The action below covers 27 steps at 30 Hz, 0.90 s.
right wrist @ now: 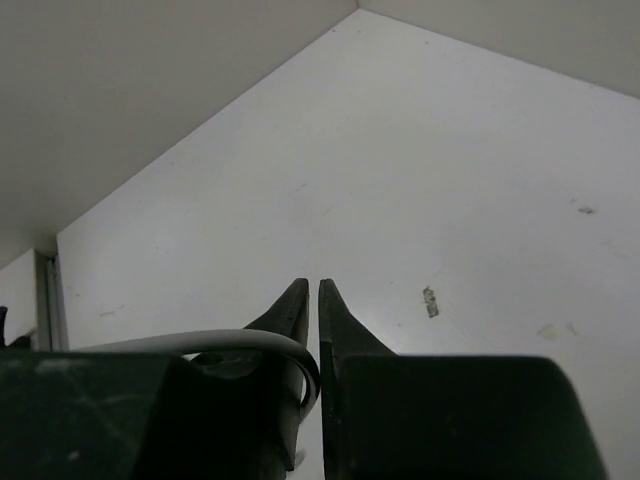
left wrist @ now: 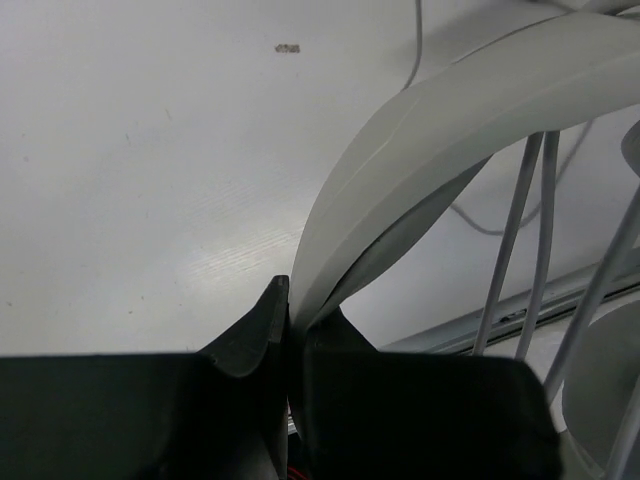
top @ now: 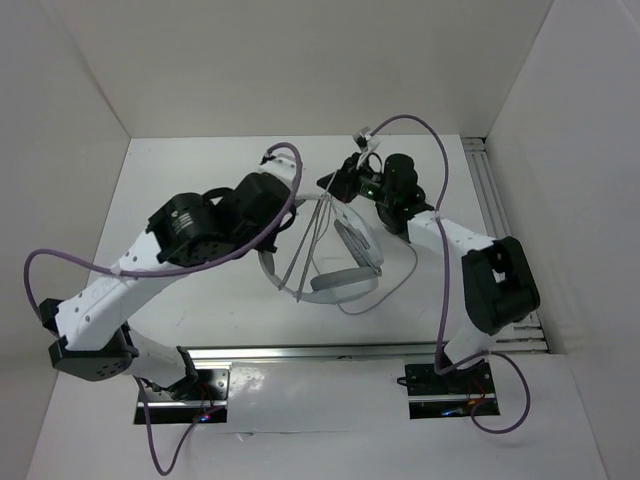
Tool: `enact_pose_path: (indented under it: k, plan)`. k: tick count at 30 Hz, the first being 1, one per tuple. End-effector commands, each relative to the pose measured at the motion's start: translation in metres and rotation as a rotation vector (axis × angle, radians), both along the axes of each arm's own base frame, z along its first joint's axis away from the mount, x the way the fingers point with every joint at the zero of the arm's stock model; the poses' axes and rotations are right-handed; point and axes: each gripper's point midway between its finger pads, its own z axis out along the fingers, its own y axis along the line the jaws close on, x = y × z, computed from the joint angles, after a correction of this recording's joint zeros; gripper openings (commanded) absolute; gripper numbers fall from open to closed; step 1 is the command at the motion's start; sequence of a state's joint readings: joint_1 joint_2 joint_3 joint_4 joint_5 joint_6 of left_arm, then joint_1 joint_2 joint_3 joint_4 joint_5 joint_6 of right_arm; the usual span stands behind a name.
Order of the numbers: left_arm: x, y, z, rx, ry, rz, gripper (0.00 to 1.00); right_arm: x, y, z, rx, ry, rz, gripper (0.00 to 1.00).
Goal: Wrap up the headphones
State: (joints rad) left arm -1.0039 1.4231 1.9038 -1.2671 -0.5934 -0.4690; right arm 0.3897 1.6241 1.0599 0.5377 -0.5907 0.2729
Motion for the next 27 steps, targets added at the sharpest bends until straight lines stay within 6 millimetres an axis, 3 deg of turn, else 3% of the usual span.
enact_pose_path:
  k: [1, 3, 6, 7, 8, 10, 11, 12, 14, 15, 17, 18, 19, 20, 21, 25, 26, 27]
  plan:
    - [-0.017, -0.002, 0.094, -0.350, -0.176, -0.052, 0.00, -0.001, 0.023, -0.029, 0.060, 0.069, 0.047, 0.17]
    - [-0.013, 0.006, 0.114, -0.401, -0.227, -0.001, 0.00, -0.014, 0.048, -0.052, 0.100, 0.139, 0.118, 0.20]
    - [-0.004, 0.007, 0.127, -0.436, -0.269, 0.058, 0.00, -0.031, 0.077, -0.066, 0.166, 0.176, 0.215, 0.24]
    - [0.001, 0.008, 0.132, -0.448, -0.281, 0.088, 0.00, -0.034, 0.085, -0.089, 0.159, 0.221, 0.235, 0.24]
    - [0.009, 0.014, 0.135, -0.438, -0.304, 0.131, 0.00, -0.035, 0.091, -0.092, 0.165, 0.222, 0.247, 0.24]
    - [0.028, 0.034, 0.146, -0.445, -0.343, 0.230, 0.00, -0.045, 0.101, -0.109, 0.163, 0.249, 0.262, 0.21]
    - [0.040, 0.035, 0.141, -0.417, -0.337, 0.243, 0.00, -0.045, 0.099, -0.111, 0.164, 0.250, 0.253, 0.20]
    - [0.061, 0.058, 0.143, -0.403, -0.360, 0.327, 0.00, -0.056, 0.101, -0.124, 0.153, 0.270, 0.263, 0.19]
    - [0.082, 0.069, 0.152, -0.417, -0.361, 0.318, 0.00, -0.067, 0.100, -0.134, 0.141, 0.272, 0.274, 0.06]
    - [0.112, 0.089, 0.141, -0.381, -0.345, 0.391, 0.00, -0.080, 0.097, -0.143, 0.132, 0.289, 0.275, 0.02]
    - [0.133, 0.100, 0.137, -0.372, -0.326, 0.395, 0.00, -0.093, 0.093, -0.141, 0.136, 0.280, 0.285, 0.00]
    - [0.147, 0.118, 0.128, -0.341, -0.311, 0.443, 0.00, -0.099, 0.084, -0.149, 0.130, 0.295, 0.253, 0.00]
    - [0.165, 0.121, 0.109, -0.309, -0.270, 0.459, 0.00, -0.103, 0.080, -0.149, 0.130, 0.295, 0.242, 0.00]
    - [0.174, 0.128, 0.098, -0.282, -0.248, 0.478, 0.00, -0.106, 0.075, -0.136, 0.135, 0.264, 0.230, 0.00]
    - [0.185, 0.142, 0.082, -0.242, -0.223, 0.533, 0.00, -0.113, 0.064, -0.147, 0.102, 0.280, 0.196, 0.00]
    - [0.199, 0.179, 0.042, -0.177, -0.165, 0.708, 0.00, -0.149, 0.057, -0.134, 0.013, 0.233, 0.205, 0.00]
    - [0.204, 0.179, 0.033, -0.177, -0.156, 0.732, 0.00, -0.168, 0.067, -0.129, -0.008, 0.219, 0.251, 0.00]
    - [0.208, 0.182, 0.015, -0.145, -0.121, 0.757, 0.00, -0.180, 0.067, -0.112, -0.008, 0.184, 0.264, 0.00]
